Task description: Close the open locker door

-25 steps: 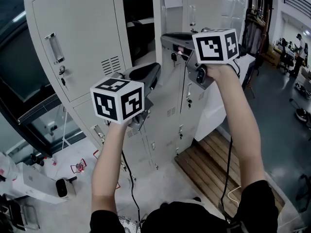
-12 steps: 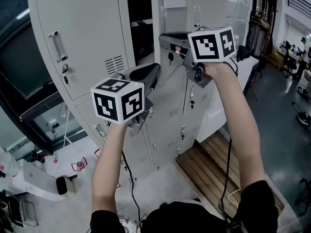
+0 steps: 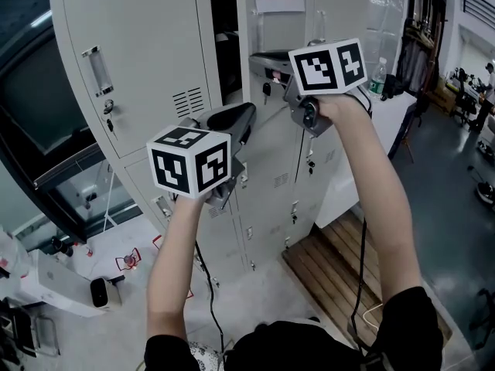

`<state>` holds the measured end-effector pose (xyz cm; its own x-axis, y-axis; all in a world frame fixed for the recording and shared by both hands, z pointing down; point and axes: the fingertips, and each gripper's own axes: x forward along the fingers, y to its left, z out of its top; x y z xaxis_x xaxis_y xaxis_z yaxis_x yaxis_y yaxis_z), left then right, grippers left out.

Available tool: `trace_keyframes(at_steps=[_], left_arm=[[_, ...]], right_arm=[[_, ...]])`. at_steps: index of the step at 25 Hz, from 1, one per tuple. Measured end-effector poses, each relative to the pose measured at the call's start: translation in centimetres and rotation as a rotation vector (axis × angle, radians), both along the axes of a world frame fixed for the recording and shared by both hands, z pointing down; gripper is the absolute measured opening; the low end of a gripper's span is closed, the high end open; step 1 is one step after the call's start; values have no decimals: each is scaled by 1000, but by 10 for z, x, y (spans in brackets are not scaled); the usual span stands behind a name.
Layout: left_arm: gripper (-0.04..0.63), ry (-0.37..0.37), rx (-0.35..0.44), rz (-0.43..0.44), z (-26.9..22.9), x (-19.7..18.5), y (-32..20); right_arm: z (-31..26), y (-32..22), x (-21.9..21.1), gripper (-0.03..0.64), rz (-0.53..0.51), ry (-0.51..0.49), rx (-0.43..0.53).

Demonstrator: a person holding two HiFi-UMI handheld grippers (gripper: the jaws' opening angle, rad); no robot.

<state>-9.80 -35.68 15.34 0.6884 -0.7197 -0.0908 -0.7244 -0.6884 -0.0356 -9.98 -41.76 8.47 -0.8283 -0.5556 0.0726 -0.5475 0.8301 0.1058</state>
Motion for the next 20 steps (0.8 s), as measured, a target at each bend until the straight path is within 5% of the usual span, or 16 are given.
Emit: trace_keyframes(at_steps=[20], left_arm=[[18,-4,-7,-20,6,-21,-10]], right_arm=[[3,-29,-25,17,39,13,-8]])
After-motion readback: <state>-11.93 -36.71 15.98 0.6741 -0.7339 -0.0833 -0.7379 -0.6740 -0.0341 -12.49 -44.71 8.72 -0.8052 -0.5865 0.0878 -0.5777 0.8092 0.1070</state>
